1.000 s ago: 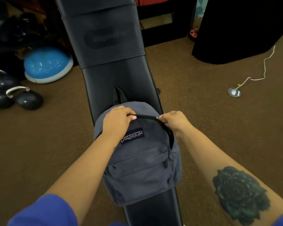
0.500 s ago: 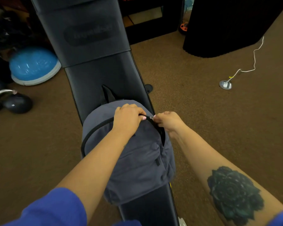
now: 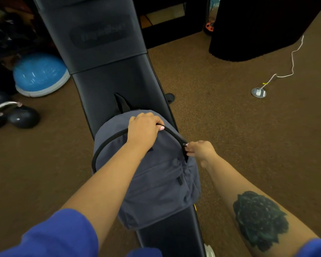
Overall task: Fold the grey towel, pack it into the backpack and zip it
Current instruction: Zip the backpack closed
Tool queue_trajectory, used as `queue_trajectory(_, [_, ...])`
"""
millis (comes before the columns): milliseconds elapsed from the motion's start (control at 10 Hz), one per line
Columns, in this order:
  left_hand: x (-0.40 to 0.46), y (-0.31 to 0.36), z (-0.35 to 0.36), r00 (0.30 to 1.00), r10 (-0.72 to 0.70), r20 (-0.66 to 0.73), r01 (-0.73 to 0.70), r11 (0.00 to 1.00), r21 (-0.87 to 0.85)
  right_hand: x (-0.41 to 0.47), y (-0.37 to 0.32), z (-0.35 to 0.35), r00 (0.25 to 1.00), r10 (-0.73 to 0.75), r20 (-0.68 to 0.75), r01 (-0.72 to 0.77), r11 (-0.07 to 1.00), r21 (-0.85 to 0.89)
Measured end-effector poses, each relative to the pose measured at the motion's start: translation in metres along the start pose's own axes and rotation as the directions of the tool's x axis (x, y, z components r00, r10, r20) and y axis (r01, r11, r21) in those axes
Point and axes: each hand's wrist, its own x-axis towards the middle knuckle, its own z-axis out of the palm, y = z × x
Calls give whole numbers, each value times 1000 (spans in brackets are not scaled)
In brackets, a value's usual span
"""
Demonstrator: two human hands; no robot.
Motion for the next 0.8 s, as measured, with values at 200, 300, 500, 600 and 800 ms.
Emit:
queue_trajectory(200, [0, 1, 0, 1000, -14, -11, 14, 1000, 8, 7, 21, -7, 994, 68, -80, -80, 983, -166])
queue_trajectory(300, [0, 2, 1, 1000, -20, -24, 20, 1000, 2, 12, 27, -9, 984, 128, -122, -151, 969, -195])
queue_trajectory(500, [0, 3, 2, 999, -30, -39, 29, 1000, -10, 15, 35, -10, 984, 114, -139, -156, 927, -342])
queue_trajectory(600, [-3, 1, 2, 1000, -7, -18, 7, 999, -34, 14, 36, -9, 991, 51, -123, -106, 866, -488])
queue_trajectory(800, [-22, -6, -10, 1000, -4, -1, 4, 1000, -24, 17, 27, -9, 997, -59, -46, 18, 787, -617])
